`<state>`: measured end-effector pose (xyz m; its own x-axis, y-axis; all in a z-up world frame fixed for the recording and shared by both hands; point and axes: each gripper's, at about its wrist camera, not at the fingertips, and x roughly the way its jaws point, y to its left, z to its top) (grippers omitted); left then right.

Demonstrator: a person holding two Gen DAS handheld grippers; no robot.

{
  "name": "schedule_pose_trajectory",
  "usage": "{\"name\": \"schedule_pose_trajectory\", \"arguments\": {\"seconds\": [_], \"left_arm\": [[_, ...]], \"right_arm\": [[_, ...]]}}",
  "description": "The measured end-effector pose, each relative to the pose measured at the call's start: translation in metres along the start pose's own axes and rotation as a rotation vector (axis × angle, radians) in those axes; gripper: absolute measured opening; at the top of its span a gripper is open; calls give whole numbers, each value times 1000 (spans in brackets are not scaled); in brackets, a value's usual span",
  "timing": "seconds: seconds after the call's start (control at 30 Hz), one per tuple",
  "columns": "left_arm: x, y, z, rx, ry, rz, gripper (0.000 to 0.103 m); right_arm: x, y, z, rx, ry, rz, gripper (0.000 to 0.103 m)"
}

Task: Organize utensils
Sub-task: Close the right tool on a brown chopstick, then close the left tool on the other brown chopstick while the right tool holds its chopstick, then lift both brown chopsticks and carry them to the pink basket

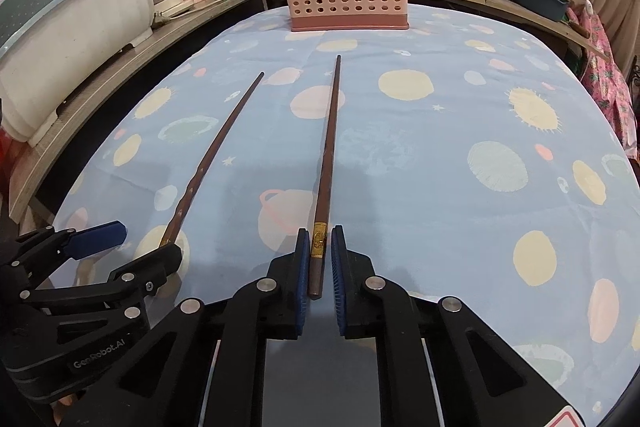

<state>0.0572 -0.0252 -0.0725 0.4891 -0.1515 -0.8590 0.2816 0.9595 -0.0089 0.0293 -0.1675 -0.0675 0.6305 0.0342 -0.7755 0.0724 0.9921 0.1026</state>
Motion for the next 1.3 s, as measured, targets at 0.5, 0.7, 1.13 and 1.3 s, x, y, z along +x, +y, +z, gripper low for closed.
{"name": "schedule_pose_trajectory", "arguments": {"seconds": [0.5, 0.7, 1.13, 1.3], "left_arm": [[-9, 8, -8, -10, 3, -47, 25], [-11, 10, -10, -19, 11, -86, 7], [-22, 7, -7, -45, 17, -132, 7], [-38, 10, 0, -58, -16, -141, 7]], "right_arm": [[-11, -4, -14, 20, -3, 3, 7], [-16, -7, -20, 37, 4, 14, 7], [-30, -19, -28, 83, 25, 20, 7], [-41, -23, -24, 91, 11, 24, 7]]}}
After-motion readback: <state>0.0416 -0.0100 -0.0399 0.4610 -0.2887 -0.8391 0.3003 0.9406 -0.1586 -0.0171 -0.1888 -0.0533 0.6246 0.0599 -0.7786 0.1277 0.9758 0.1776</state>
